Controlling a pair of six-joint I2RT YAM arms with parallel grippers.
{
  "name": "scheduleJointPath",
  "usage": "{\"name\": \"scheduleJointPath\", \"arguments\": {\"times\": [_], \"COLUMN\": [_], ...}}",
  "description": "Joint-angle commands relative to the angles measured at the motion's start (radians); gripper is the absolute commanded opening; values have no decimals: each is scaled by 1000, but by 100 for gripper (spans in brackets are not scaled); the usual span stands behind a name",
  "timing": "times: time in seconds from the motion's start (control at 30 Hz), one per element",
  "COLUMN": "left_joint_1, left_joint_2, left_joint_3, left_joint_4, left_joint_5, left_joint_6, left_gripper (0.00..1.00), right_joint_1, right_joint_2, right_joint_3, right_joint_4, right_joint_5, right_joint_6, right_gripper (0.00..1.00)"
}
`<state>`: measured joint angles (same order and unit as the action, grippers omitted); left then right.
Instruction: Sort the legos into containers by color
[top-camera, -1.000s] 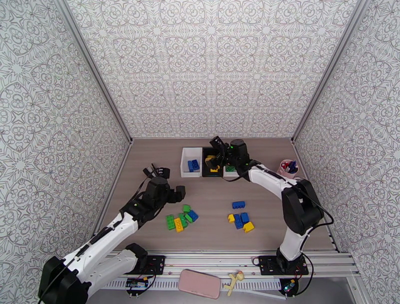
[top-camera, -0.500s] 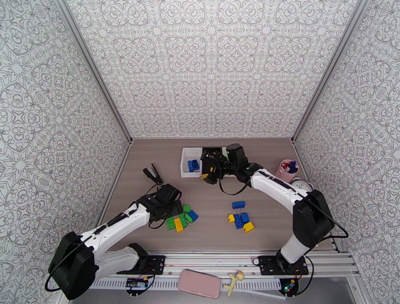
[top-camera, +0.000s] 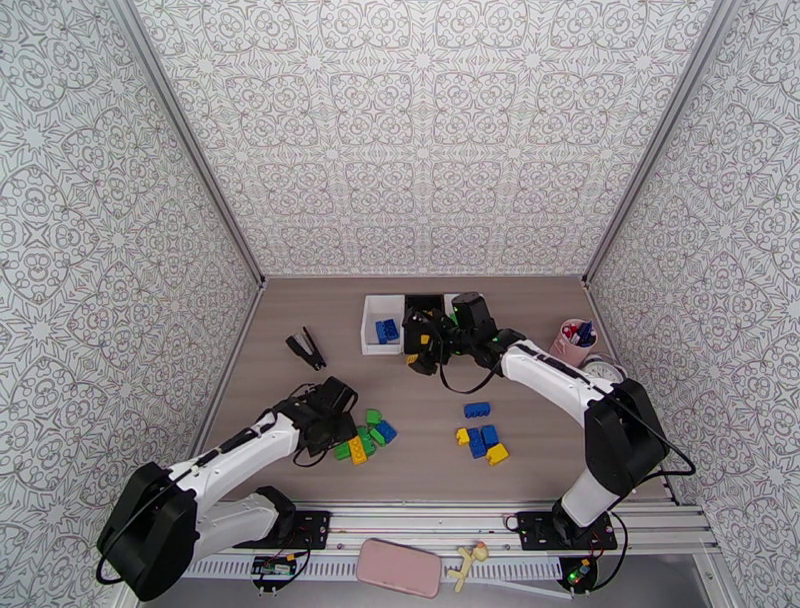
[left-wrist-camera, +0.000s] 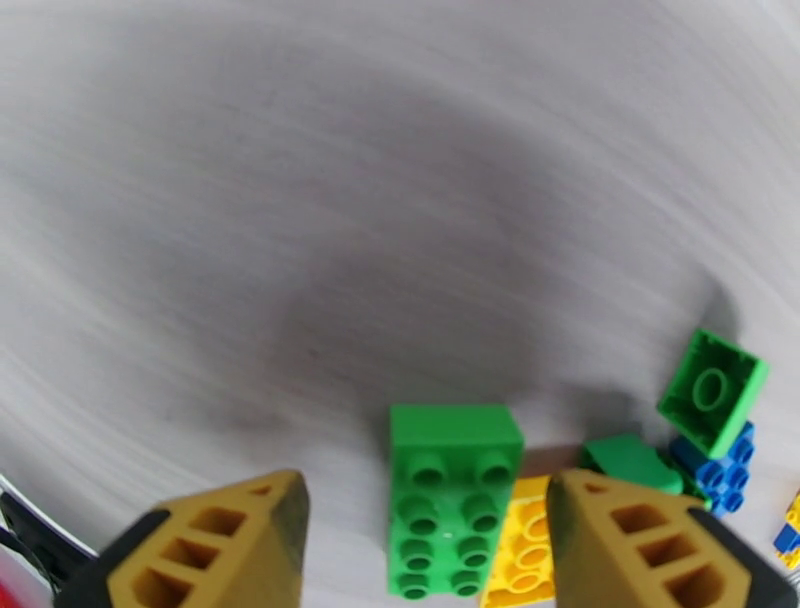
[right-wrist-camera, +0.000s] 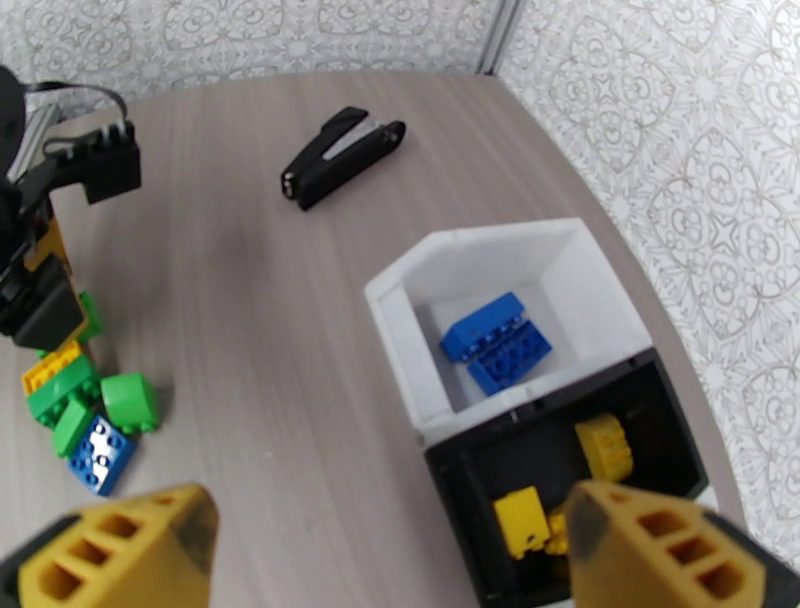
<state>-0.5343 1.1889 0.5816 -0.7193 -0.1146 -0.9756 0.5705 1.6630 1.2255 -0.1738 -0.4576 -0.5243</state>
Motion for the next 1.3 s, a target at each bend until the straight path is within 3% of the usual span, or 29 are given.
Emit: {"name": "scheduleJointPath", "arguments": {"times": [0.0, 0.77, 1.03, 1.27], "left_joint_1": [21, 24, 26, 49], "left_joint_2": [26, 109, 58, -11], "left_joint_3": [-9, -7, 28, 89], "left_joint_4": [44, 85, 72, 143], "left_joint_5": [26, 40, 9, 9], "left_joint_6": [31, 74, 78, 195], "left_gripper": [64, 39, 32, 28], "right_joint_1": [4, 3, 3, 2], "right_joint_2": [-28, -61, -97, -131], "right_joint_3": [-13, -36, -61, -112], "right_joint_4": [-4, 4, 23, 113], "right_joint_5": [4, 19, 5, 10], "right_joint_6": [0, 18, 29, 88], "right_gripper": [95, 96, 96, 96]}}
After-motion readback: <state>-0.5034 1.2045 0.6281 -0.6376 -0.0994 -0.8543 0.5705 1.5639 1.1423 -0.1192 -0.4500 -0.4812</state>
